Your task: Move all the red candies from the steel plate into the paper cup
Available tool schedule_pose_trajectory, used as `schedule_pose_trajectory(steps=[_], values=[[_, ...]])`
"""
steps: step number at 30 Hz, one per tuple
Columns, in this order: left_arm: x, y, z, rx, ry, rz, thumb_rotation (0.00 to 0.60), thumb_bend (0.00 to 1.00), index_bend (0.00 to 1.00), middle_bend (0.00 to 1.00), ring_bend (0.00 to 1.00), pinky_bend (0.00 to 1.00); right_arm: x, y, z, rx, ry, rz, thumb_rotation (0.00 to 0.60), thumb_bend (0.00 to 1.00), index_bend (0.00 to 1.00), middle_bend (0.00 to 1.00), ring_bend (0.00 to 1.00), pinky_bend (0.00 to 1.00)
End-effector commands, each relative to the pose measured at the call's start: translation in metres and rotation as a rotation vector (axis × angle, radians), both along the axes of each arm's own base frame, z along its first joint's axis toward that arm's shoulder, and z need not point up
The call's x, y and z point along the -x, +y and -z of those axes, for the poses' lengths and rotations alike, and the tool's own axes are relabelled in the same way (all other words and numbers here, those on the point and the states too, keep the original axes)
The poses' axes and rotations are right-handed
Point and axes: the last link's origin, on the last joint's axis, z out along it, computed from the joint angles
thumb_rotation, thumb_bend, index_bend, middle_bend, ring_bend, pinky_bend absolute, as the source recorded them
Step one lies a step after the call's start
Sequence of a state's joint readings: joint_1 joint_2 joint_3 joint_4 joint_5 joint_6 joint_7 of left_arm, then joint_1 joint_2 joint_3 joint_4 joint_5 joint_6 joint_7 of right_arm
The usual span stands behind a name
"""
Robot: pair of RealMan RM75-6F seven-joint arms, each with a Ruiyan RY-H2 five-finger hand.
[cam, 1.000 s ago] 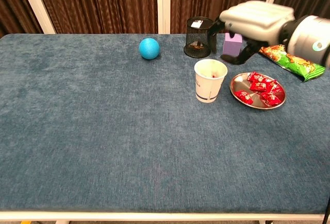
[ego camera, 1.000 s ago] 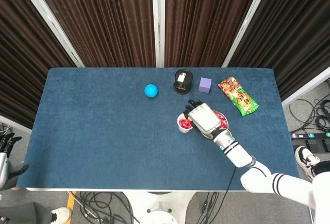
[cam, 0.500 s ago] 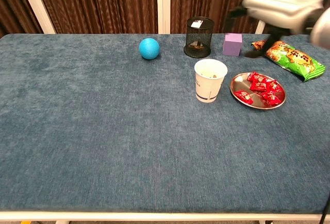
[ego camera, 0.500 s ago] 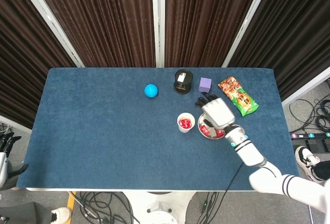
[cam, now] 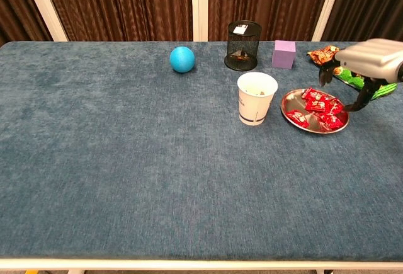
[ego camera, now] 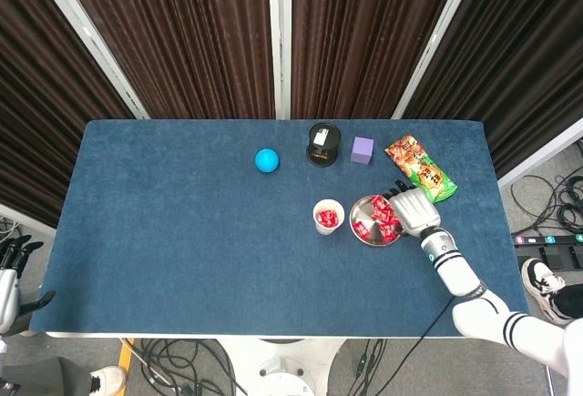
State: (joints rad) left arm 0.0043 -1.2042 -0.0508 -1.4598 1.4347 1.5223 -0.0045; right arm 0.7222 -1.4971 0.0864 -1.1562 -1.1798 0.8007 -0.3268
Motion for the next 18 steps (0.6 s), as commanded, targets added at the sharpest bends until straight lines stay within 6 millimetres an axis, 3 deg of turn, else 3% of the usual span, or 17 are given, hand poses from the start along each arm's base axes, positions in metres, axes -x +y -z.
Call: schedule_pose_trajectory(steps=[1,18], values=[[0.000,0.000,0.000,0.001,-0.001,-0.001,0.600,0.00,0.29,0.25,0.14,0.21,0.003,-0.003,0.008,-0.012,0.013,0.013,0.600,0.14,0.33,0.30,0.13,0.36],[0.004,-0.001,0.001,-0.004,-0.006,-0.016,0.600,0.00,0.29,0.25,0.14,0.21,-0.006,-0.017,0.032,-0.033,0.080,-0.022,0.600,0.17,0.34,0.32,0.13,0.37]])
